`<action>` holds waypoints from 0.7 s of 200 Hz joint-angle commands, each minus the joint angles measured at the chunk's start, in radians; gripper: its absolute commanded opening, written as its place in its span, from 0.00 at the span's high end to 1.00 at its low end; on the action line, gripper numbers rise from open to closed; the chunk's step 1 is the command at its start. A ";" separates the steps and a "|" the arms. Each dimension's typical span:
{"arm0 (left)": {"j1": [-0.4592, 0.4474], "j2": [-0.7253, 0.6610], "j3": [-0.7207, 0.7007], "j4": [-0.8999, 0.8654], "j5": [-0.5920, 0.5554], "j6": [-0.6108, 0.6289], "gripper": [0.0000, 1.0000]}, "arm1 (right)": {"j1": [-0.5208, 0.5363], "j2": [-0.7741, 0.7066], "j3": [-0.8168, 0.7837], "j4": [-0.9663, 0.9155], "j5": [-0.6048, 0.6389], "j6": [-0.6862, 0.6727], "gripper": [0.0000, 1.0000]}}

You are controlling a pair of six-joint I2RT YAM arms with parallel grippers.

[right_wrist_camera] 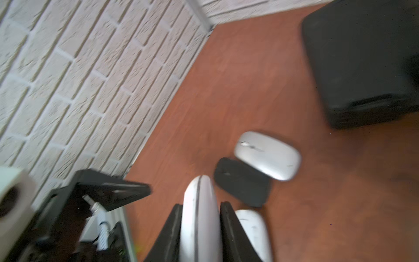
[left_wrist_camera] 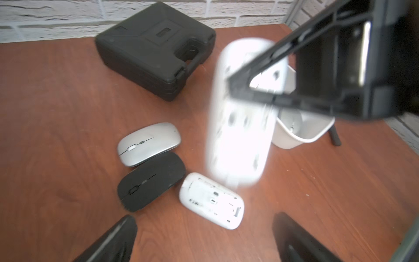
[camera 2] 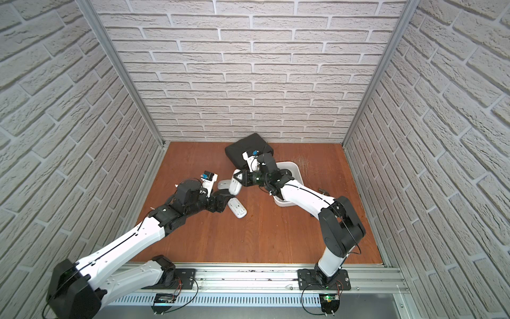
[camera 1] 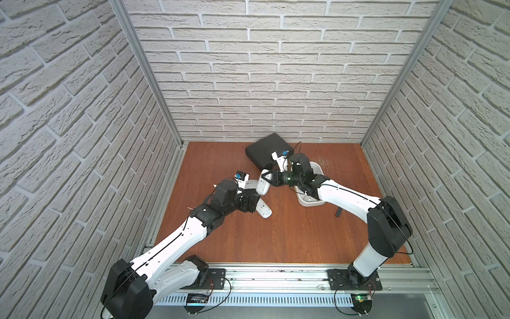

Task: Put the mouse in the storage box
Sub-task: Pick up the mouse from the center of the board, then place the mouse in the storage box.

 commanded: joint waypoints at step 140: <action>0.002 -0.041 -0.005 -0.087 -0.161 -0.021 0.02 | -0.184 0.182 0.100 0.070 0.860 -0.833 0.88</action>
